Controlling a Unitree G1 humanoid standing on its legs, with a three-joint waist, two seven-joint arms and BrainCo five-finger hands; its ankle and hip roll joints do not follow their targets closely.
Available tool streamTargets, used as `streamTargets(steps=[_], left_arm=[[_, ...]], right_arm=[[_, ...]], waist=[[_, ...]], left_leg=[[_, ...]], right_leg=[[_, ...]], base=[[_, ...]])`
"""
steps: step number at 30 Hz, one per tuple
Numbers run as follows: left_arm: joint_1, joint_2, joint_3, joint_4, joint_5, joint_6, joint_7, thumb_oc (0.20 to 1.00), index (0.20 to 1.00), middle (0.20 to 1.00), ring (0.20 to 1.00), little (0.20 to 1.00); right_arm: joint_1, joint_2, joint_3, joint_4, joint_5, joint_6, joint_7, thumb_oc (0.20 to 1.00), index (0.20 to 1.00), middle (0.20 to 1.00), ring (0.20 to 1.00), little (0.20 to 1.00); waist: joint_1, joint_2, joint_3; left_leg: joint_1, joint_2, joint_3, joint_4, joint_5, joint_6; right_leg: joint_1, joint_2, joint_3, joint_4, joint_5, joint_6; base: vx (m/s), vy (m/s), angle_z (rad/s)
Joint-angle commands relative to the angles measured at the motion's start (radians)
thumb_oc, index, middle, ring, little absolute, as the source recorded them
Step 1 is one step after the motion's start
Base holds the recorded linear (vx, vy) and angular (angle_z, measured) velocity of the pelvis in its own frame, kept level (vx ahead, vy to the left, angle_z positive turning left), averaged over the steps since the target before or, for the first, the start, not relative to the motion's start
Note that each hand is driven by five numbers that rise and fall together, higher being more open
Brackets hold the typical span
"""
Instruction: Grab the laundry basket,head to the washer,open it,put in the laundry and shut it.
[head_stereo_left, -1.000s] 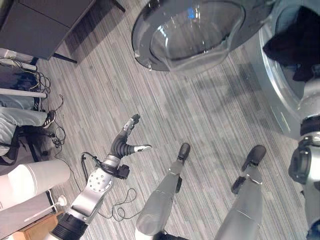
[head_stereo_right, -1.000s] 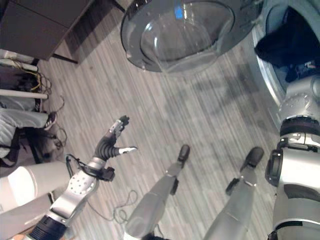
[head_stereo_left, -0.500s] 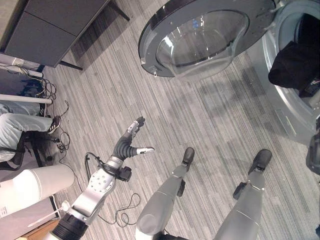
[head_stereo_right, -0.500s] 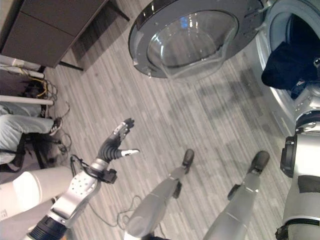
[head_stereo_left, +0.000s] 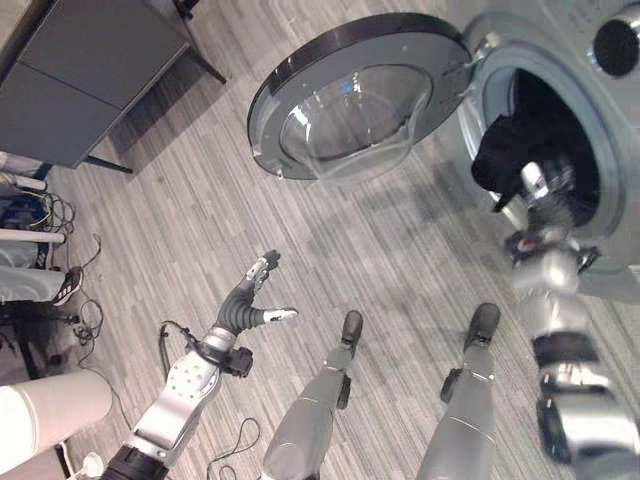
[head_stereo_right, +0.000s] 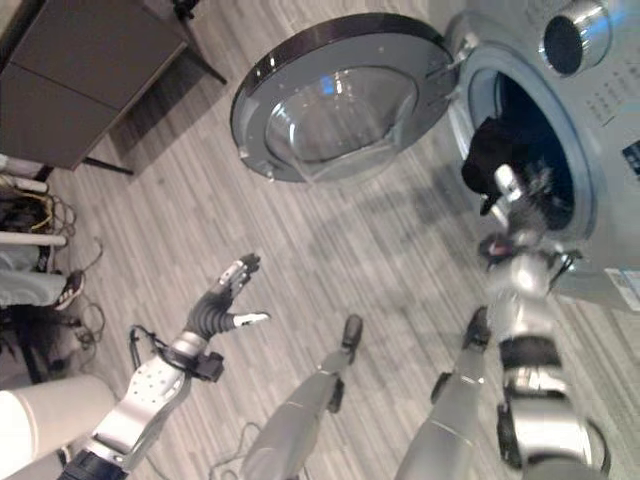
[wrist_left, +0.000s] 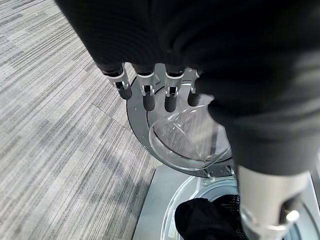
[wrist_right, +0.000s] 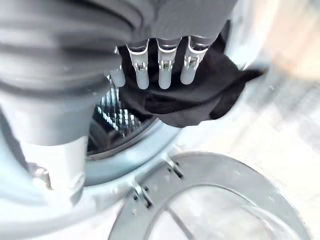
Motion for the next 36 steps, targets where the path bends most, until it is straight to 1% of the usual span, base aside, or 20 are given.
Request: streamTargets(steps=[1, 2, 4, 5, 8, 14, 15, 19, 20, 21, 22, 24, 28, 29, 30, 31, 32, 33, 34, 36], left_arm=[[0.060, 0.034, 0.032, -0.028, 0.053, -0.032, -0.027, 1.000, 1.000, 1.000, 1.000, 1.000], [0.075, 0.034, 0.053, -0.030, 0.064, -0.031, -0.027, 1.000, 1.000, 1.000, 1.000, 1.000], [0.086, 0.034, 0.067, -0.030, 0.071, -0.029, -0.027, 1.000, 1.000, 1.000, 1.000, 1.000], [0.101, 0.031, 0.082, -0.032, 0.081, -0.026, -0.026, 1.000, 1.000, 1.000, 1.000, 1.000], [0.132, 0.024, 0.108, -0.048, 0.081, -0.019, -0.026, 1.000, 1.000, 1.000, 1.000, 1.000], [0.148, 0.017, 0.118, -0.051, 0.088, -0.017, -0.022, 1.000, 1.000, 1.000, 1.000, 1.000], [0.154, 0.018, 0.111, -0.054, 0.088, -0.013, -0.018, 1.000, 1.000, 1.000, 1.000, 1.000], [0.153, 0.018, 0.113, -0.054, 0.088, -0.013, -0.018, 1.000, 1.000, 1.000, 1.000, 1.000], [0.150, 0.020, 0.097, -0.053, 0.063, -0.011, -0.003, 1.000, 1.000, 1.000, 1.000, 1.000], [0.146, 0.019, 0.094, -0.054, 0.053, -0.010, 0.003, 1.000, 1.000, 1.000, 1.000, 1.000], [0.121, 0.025, 0.079, -0.066, 0.035, -0.012, 0.022, 1.000, 1.000, 1.000, 1.000, 1.000], [0.116, 0.029, 0.073, -0.074, 0.032, -0.013, 0.028, 1.000, 1.000, 1.000, 1.000, 1.000], [0.115, 0.029, 0.073, -0.073, 0.032, -0.013, 0.028, 1.000, 1.000, 1.000, 1.000, 1.000], [0.116, 0.039, 0.049, -0.086, 0.031, -0.023, 0.035, 1.000, 1.000, 1.000, 1.000, 1.000], [0.105, 0.037, 0.045, -0.085, 0.031, -0.022, 0.036, 1.000, 1.000, 1.000, 1.000, 1.000], [0.076, 0.049, 0.015, -0.086, 0.030, -0.031, 0.043, 1.000, 1.000, 1.000, 1.000, 1.000], [0.070, 0.051, 0.010, -0.085, 0.029, -0.031, 0.046, 1.000, 1.000, 1.000, 1.000, 1.000], [0.058, 0.052, 0.000, -0.083, 0.027, -0.032, 0.048, 1.000, 1.000, 1.000, 1.000, 1.000], [0.049, 0.053, -0.005, -0.077, 0.028, -0.032, 0.052, 1.000, 1.000, 1.000, 1.000, 1.000], [0.038, 0.049, -0.017, -0.070, 0.024, -0.034, 0.054, 1.000, 1.000, 1.000, 1.000, 1.000]], right_arm=[[0.053, -0.007, -0.044, -0.057, -0.017, -0.078, 0.088, 1.000, 1.000, 1.000, 1.000, 1.000], [0.117, 0.027, -0.040, -0.084, -0.003, -0.065, 0.130, 1.000, 1.000, 1.000, 1.000, 1.000], [0.158, 0.050, -0.040, -0.103, 0.012, -0.057, 0.155, 1.000, 1.000, 1.000, 1.000, 1.000], [0.232, 0.098, -0.046, -0.116, 0.055, -0.043, 0.199, 1.000, 1.000, 1.000, 1.000, 1.000], [0.335, 0.161, -0.015, -0.062, 0.051, -0.016, 0.218, 1.000, 1.000, 1.000, 1.000, 1.000], [0.333, 0.187, 0.035, 0.053, 0.014, 0.016, 0.220, 1.000, 1.000, 1.000, 1.000, 1.000], [0.297, 0.207, 0.048, 0.136, 0.010, 0.024, 0.198, 1.000, 1.000, 1.000, 1.000, 1.000], [0.292, 0.207, 0.049, 0.141, 0.011, 0.022, 0.199, 1.000, 1.000, 1.000, 1.000, 1.000], [0.177, 0.229, 0.081, 0.338, -0.047, 0.046, 0.106, 1.000, 1.000, 1.000, 1.000, 1.000], [0.144, 0.234, 0.080, 0.378, -0.050, 0.050, 0.092, 1.000, 1.000, 1.000, 1.000, 1.000], [-0.026, 0.216, 0.032, 0.506, -0.019, 0.045, 0.021, 1.000, 1.000, 1.000, 1.000, 1.000], [-0.085, 0.194, 0.005, 0.540, 0.000, 0.040, 0.000, 1.000, 1.000, 1.000, 1.000, 1.000], [-0.086, 0.193, 0.005, 0.541, 0.001, 0.040, 0.001, 1.000, 1.000, 1.000, 1.000, 1.000], [-0.192, 0.132, -0.041, 0.597, 0.030, 0.038, -0.051, 1.000, 1.000, 1.000, 1.000, 1.000], [-0.206, 0.122, -0.044, 0.609, 0.032, 0.037, -0.047, 1.000, 1.000, 1.000, 1.000, 1.000], [-0.319, 0.027, -0.081, 0.665, 0.078, 0.029, -0.090, 1.000, 1.000, 1.000, 1.000, 1.000], [-0.338, 0.011, -0.083, 0.671, 0.085, 0.027, -0.099, 1.000, 1.000, 1.000, 1.000, 1.000], [-0.353, -0.004, -0.084, 0.680, 0.091, 0.026, -0.104, 1.000, 1.000, 1.000, 1.000, 1.000], [-0.367, -0.021, -0.090, 0.688, 0.096, 0.024, -0.109, 1.000, 1.000, 1.000, 1.000, 1.000], [-0.392, -0.049, -0.095, 0.704, 0.110, 0.022, -0.117, 1.000, 1.000, 1.000, 1.000, 1.000]], waist=[[0.006, -0.024, -0.027], [-0.002, -0.037, -0.027], [-0.009, -0.047, -0.028], [-0.018, -0.059, -0.027], [-0.034, -0.081, -0.023], [-0.035, -0.088, -0.015], [-0.028, -0.083, -0.010], [-0.028, -0.084, -0.009], [-0.005, -0.076, -0.005], [0.002, -0.072, -0.002], [0.031, -0.049, 0.010], [0.044, -0.038, 0.014], [0.044, -0.038, 0.014], [0.076, -0.008, 0.019], [0.078, -0.004, 0.022], [0.113, 0.031, 0.036], [0.119, 0.035, 0.033], [0.126, 0.044, 0.042], [0.130, 0.048, 0.039], [0.138, 0.057, 0.038]], left_leg=[[0.003, 0.022, -0.048, -0.022, -0.064, 0.006], [0.003, 0.026, -0.049, -0.022, -0.063, 0.004], [0.003, 0.028, -0.049, -0.021, -0.063, 0.004], [0.003, 0.031, -0.051, -0.021, -0.063, 0.003], [-0.009, 0.037, -0.053, -0.021, -0.055, -0.004], [-0.028, 0.043, -0.056, -0.019, -0.048, -0.009], [-0.033, 0.044, -0.055, -0.020, -0.044, -0.009], [-0.034, 0.044, -0.055, -0.020, -0.044, -0.009], [-0.043, 0.046, -0.055, -0.025, -0.039, -0.009], [-0.048, 0.045, -0.056, -0.024, -0.039, -0.009], [-0.069, 0.041, -0.062, -0.022, -0.036, -0.008], [-0.078, 0.038, -0.066, -0.021, -0.035, -0.008], [-0.079, 0.038, -0.065, -0.020, -0.035, -0.008], [-0.092, 0.033, -0.079, -0.025, -0.027, -0.007], [-0.098, 0.033, -0.082, -0.024, -0.027, -0.008], [-0.135, 0.022, -0.105, -0.013, -0.020, -0.012], [-0.135, 0.020, -0.107, -0.010, -0.035, -0.011], [-0.155, 0.014, -0.116, 0.001, -0.020, -0.014], [-0.157, 0.012, -0.115, 0.005, -0.036, -0.016], [-0.175, 0.007, -0.120, 0.010, -0.035, -0.018]], right_leg=[[0.112, -0.015, -0.009, -0.029, -0.120, 0.049], [0.121, -0.013, -0.012, -0.039, -0.117, 0.049], [0.128, -0.012, -0.016, -0.044, -0.114, 0.050], [0.135, -0.011, -0.019, -0.049, -0.112, 0.052], [0.127, -0.007, -0.020, -0.046, -0.111, 0.050], [0.116, -0.004, -0.020, -0.043, -0.112, 0.048], [0.113, -0.002, -0.018, -0.043, -0.111, 0.047], [0.112, -0.002, -0.017, -0.043, -0.111, 0.047], [0.102, -0.001, -0.016, -0.045, -0.111, 0.045], [0.098, -0.001, -0.016, -0.042, -0.114, 0.043], [0.066, -0.003, -0.011, -0.023, -0.124, 0.042], [0.048, -0.005, -0.008, -0.006, -0.131, 0.041], [0.046, -0.005, -0.006, -0.005, -0.132, 0.041], [0.018, -0.014, -0.008, 0.030, -0.148, 0.041], [0.010, -0.015, -0.008, 0.040, -0.153, 0.040], [-0.041, -0.026, -0.012, 0.115, -0.194, 0.040], [-0.043, -0.025, -0.008, 0.130, -0.221, 0.045], [-0.064, -0.030, -0.013, 0.149, -0.213, 0.041], [-0.069, -0.033, -0.014, 0.170, -0.247, 0.046], [-0.088, -0.039, -0.018, 0.197, -0.263, 0.046]], base=[[0.00, 0.000, 0.00], [0.00, 0.000, 0.00], [0.00, 0.000, 0.00], [0.00, 0.000, 0.00], [0.00, 0.000, 0.00], [0.00, 0.000, 0.00], [0.00, 0.000, 0.00], [0.00, 0.003, -0.04], [0.00, 0.000, 0.00], [-0.05, 0.017, -0.04], [-0.03, 0.015, -0.03], [-0.02, 0.009, 0.03], [0.00, 0.000, 0.06], [-0.03, 0.003, -0.03], [-0.08, -0.022, 0.10], [0.02, -0.057, 0.27], [-0.07, -0.047, 0.52], [0.06, -0.047, 0.57], [-0.01, -0.019, 0.55], [0.04, -0.017, 0.40]])
